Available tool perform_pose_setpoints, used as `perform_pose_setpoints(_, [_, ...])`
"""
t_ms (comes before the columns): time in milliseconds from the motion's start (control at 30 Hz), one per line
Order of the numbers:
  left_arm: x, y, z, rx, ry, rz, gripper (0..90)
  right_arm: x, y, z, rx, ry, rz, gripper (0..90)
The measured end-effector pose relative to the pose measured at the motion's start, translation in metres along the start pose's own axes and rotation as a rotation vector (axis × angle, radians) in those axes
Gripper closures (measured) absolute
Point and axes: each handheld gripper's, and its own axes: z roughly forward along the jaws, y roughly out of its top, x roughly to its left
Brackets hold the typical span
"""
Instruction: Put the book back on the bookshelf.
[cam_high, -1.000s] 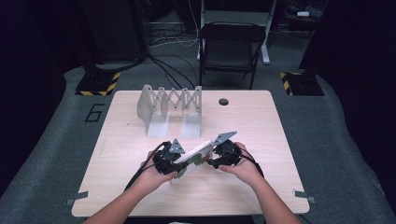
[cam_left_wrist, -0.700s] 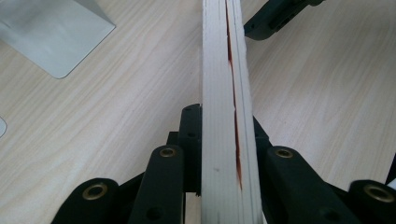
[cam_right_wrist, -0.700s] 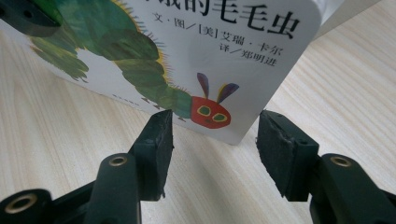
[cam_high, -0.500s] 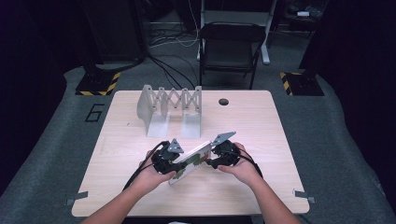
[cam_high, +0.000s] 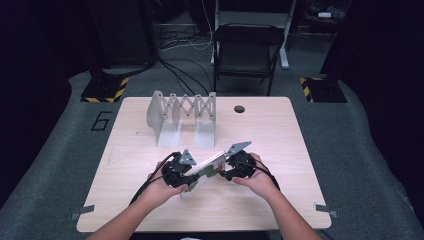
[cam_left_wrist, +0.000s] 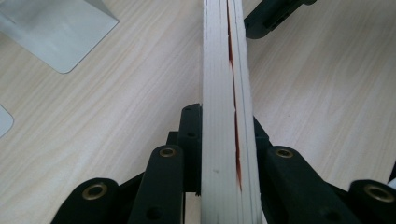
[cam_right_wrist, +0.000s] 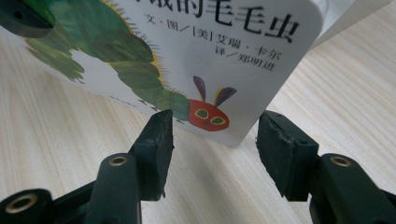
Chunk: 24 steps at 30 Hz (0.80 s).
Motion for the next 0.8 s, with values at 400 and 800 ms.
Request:
perform_pose_setpoints(400, [0.005, -0.001, -0.002, -0.007, 0.001, -0.012, 75.8, 0.002, -0.003, 0.001, 0.003, 0.012, 0.016, 46.4])
perform_pose_setpoints(800, [0.012, -0.001, -0.011, -0.014, 0.031, -0.034, 75.8, 0.001, -0.006, 0.0, -0.016, 0.017, 0.038, 46.0])
